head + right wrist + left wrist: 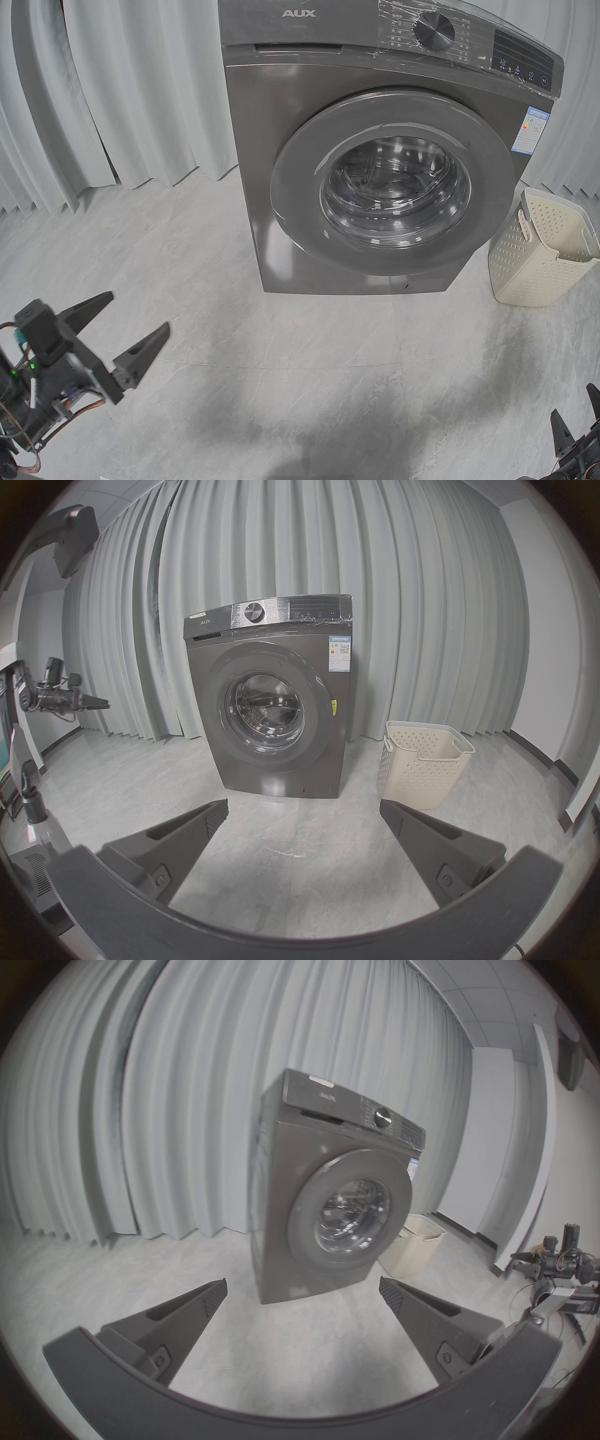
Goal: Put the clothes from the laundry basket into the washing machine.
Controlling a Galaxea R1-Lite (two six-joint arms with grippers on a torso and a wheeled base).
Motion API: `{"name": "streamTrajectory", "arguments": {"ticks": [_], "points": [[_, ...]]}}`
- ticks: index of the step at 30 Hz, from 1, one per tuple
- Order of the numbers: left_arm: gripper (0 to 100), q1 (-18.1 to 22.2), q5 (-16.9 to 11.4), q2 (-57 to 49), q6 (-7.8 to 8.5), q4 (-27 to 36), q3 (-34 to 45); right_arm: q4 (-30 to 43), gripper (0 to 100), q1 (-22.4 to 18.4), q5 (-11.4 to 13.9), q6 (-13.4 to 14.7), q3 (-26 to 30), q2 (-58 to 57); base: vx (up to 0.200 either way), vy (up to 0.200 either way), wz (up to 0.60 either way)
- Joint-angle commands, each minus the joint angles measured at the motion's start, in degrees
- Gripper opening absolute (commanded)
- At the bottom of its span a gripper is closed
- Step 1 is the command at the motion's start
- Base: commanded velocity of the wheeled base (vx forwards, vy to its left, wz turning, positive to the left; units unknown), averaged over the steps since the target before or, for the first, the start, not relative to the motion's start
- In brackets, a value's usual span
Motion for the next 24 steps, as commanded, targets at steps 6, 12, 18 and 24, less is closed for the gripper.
{"name": "streamTrajectory", "arguments": {"ticks": [6, 12, 18, 24], "points": [[100, 18.39, -0.01, -33.60, 2.78, 14.37, 10.97, -0.01, 100, 0.00, 0.03, 0.03, 1.01, -0.84, 0.000, 0.000, 0.00], [100, 24.37, -0.53, -43.00, -0.92, 23.60, 12.12, -0.01, 100, 0.00, 0.03, -0.06, 1.01, -0.84, 0.000, 0.000, 0.00], [100, 28.50, -5.54, -50.65, -0.39, 33.62, 12.12, -0.01, 100, 0.00, 0.03, 0.03, 1.01, -0.84, 0.000, 0.000, 0.00], [100, 32.89, -12.05, -63.39, -0.92, 51.28, 10.36, -0.01, 100, 0.00, 0.03, 0.03, 1.01, -0.84, 0.000, 0.000, 0.00]]}}
